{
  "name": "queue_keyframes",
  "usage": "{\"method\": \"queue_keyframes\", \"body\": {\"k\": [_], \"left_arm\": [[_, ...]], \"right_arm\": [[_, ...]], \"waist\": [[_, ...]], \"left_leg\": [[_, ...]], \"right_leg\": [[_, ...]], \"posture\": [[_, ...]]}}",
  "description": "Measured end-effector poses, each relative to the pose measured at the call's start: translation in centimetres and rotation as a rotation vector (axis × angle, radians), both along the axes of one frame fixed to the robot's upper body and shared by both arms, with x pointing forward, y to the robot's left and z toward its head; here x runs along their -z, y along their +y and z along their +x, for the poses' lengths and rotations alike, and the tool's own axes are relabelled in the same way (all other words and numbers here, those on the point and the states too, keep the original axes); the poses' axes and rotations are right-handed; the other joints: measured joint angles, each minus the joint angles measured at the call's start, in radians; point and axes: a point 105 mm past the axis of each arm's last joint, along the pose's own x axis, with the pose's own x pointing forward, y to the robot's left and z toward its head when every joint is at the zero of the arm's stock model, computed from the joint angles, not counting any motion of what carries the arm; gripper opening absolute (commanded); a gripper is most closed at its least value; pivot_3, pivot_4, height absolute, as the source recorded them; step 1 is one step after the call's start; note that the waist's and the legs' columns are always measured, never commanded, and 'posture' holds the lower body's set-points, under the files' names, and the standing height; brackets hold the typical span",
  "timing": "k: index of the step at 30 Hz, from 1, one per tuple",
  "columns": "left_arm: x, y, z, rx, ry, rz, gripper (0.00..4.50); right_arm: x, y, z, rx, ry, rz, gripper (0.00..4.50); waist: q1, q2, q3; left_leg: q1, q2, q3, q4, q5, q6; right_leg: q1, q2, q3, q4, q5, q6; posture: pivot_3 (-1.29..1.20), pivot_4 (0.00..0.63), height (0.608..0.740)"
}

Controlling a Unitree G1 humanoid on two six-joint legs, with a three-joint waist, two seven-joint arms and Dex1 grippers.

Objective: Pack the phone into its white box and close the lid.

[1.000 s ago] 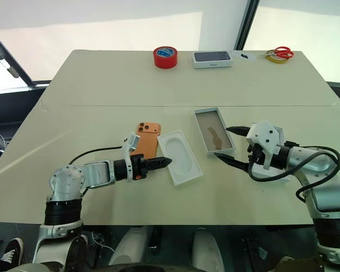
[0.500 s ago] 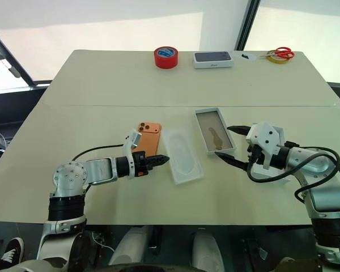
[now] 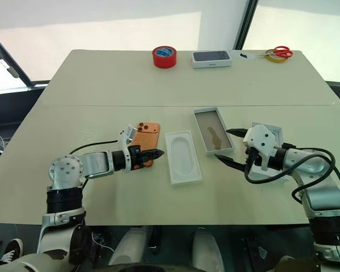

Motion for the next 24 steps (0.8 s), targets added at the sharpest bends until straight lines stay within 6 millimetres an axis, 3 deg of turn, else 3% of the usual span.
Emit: {"method": "queue_keyframes", "body": {"k": [5, 11, 18, 24], "left_arm": [[-0.6, 0.6, -1.3, 0.079, -0.048, 0.064, 3.38], [-0.4, -0.9, -0.5, 0.046, -0.059, 0.014, 3.38], [0.3, -3.0, -0.6, 0.125, -0.166, 0.106, 3.38], [0.7, -3.4, -0.5, 0.131, -0.18, 0.079, 3.38]], "right_arm": [[-0.4, 0.1, 0.2, -0.007, -0.021, -0.001, 4.5], [-0.3, 0.2, 0.2, -0.006, -0.021, 0.002, 4.5], [-0.7, 0.2, 0.5, 0.002, -0.04, 0.005, 4.5], [-0.2, 0.0, 0.3, 0.018, -0.023, 0.007, 4.5]], "waist": [[0.0, 0.0, 0.0], [0.002, 0.0, 0.0], [-0.001, 0.0, 0.0], [0.0, 0.0, 0.0]], "left_leg": [[0.0, 0.0, 0.0, -0.001, 0.0, 0.0], [0.0, 0.0, 0.0, -0.001, 0.0, 0.0], [0.001, 0.0, 0.0, -0.002, 0.0, 0.0], [0.001, 0.0, 0.0, -0.002, 0.0, 0.0]], "right_leg": [[0.0, 0.0, 0.0, 0.0, 0.0, 0.0], [0.001, -0.001, 0.0, -0.002, 0.0, 0.0], [0.001, 0.0, 0.0, -0.001, 0.0, 0.0], [0.0, -0.001, 0.001, -0.002, 0.0, 0.0]], "posture": [[0.0, 0.15, 0.738], [0.0, 0.15, 0.738], [0.0, 0.15, 0.738], [0.0, 0.15, 0.738]]}}
